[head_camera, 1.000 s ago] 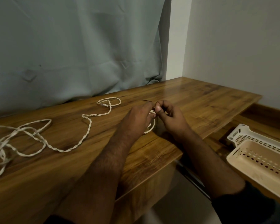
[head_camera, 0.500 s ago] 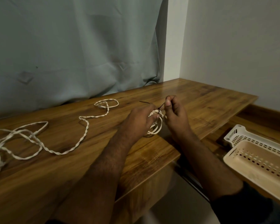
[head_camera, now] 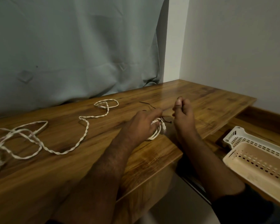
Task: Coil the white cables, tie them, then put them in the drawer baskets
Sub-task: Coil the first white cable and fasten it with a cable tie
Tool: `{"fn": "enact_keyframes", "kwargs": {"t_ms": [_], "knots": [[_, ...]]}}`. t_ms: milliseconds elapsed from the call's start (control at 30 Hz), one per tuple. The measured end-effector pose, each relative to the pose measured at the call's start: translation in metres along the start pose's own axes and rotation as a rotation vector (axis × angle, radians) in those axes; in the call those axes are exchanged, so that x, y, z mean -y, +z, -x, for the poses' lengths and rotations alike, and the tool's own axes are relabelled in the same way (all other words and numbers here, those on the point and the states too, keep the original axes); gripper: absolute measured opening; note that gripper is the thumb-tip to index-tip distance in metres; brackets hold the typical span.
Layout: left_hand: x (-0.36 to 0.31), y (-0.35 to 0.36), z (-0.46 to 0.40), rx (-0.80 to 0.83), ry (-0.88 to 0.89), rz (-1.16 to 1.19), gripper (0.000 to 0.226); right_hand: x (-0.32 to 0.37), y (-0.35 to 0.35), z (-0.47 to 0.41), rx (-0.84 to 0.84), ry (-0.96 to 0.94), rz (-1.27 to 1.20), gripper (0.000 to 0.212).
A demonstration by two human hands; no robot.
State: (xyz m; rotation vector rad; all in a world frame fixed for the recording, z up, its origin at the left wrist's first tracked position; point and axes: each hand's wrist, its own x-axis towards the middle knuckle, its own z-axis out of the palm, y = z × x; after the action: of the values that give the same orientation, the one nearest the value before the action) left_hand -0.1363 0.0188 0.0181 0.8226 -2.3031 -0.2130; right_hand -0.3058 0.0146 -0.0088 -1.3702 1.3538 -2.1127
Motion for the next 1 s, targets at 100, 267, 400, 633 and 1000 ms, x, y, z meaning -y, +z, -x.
{"fn": "enact_keyframes", "kwargs": {"t_ms": [100, 267, 400, 633, 1000], "knots": [[0.008, -0.001, -0.001, -0.108, -0.061, 0.105, 0.016, 0.012, 0.011, 0.011, 0.211, 0.051, -0.104, 0.031], [0.021, -0.003, -0.003, -0.244, -0.188, 0.215, 0.010, 0.020, 0.017, 0.019, 0.454, -0.015, -0.191, 0.029], [0.021, -0.001, -0.003, -0.189, -0.147, 0.233, 0.012, 0.013, 0.014, 0.016, 0.422, -0.060, -0.059, 0.013], [0.014, -0.002, -0.004, -0.135, -0.135, 0.251, 0.012, 0.011, 0.013, 0.009, 0.344, -0.293, 0.193, 0.009], [0.003, -0.002, -0.010, -0.151, -0.128, 0.243, 0.013, 0.010, 0.012, 0.007, 0.173, -0.453, 0.287, 0.009]]}}
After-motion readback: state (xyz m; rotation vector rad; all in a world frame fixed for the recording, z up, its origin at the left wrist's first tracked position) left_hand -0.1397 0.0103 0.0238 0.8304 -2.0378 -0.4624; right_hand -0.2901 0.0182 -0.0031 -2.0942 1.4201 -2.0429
